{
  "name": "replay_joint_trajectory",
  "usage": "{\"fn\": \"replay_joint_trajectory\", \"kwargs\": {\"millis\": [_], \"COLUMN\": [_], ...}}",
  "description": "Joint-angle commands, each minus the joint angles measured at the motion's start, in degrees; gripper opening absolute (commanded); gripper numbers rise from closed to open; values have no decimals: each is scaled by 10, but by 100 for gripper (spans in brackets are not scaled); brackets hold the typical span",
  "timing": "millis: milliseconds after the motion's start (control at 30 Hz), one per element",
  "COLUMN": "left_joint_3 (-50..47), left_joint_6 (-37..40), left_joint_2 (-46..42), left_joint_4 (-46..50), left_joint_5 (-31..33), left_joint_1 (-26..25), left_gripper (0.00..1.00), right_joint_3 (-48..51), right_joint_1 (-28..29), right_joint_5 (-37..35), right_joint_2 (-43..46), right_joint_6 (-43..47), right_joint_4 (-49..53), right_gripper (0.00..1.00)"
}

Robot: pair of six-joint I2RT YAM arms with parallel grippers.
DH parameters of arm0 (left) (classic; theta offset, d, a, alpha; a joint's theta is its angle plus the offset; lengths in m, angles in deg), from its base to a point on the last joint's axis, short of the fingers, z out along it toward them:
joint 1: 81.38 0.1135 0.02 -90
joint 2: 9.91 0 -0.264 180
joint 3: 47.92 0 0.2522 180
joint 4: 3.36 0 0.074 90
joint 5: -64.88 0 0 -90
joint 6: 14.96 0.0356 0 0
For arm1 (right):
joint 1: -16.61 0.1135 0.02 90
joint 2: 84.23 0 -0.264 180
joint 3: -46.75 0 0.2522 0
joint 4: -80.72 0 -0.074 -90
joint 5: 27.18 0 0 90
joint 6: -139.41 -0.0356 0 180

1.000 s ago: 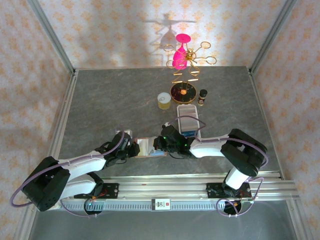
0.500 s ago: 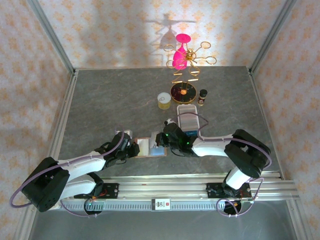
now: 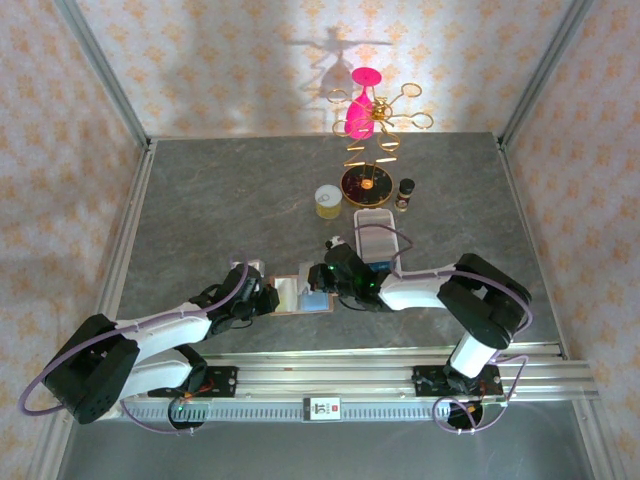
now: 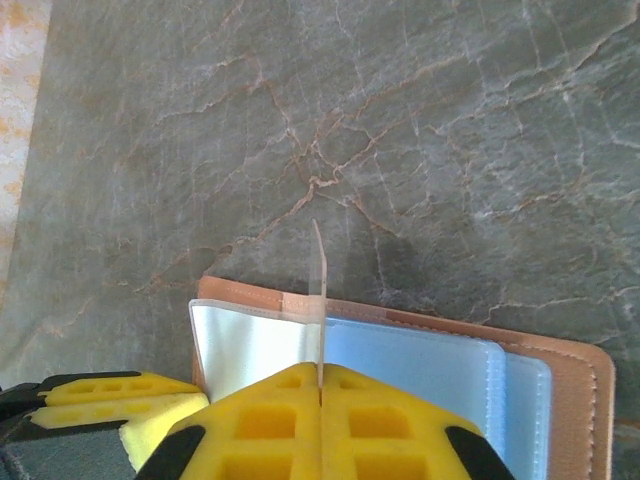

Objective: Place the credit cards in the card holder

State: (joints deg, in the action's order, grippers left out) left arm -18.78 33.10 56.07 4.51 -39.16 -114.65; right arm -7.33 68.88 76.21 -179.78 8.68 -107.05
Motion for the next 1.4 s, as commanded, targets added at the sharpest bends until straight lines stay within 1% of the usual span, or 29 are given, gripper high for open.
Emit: {"fn": "replay_joint_trajectory", "kwargs": {"millis": [0,233,333,400,467,533,767,967,1200,1367], "left_joint_3": [-11,-13,-13,-14,-13,-12,-10,-10,-7,2], "left_joint_6": [2,2,3,3,3,4,2,3,3,10], "left_joint_2": [5,6,5,4,4,6,6,10,6,-1], "left_joint_4": [20,19,21,19,19,20,18,19,24,45], "left_joint_5": [10,11,11,11,12,11,5,2,4,16], "left_joint_1": [-5,-5,-5,-5,-5,-5,-5,-5,-6,-6], "left_gripper": [12,12,12,12,12,12,13,17,23,30], "right_joint_3": [5,25,17,18,12,5,4,-5,-10,-4], "right_joint_1": [-4,-2,-2,-2,-2,-2,4,16,20,20], "right_joint_5": [10,25,-8,-30,-36,-36,-23,-6,-2,2], "right_joint_2": [-12,-2,15,29,33,32,16,-4,-10,-8], "right_joint_6": [-11,-21,4,14,21,24,19,16,13,7], "right_joint_4": [-6,-13,39,52,63,75,61,45,39,29], "right_gripper": [0,0,0,0,0,0,0,0,0,0]}}
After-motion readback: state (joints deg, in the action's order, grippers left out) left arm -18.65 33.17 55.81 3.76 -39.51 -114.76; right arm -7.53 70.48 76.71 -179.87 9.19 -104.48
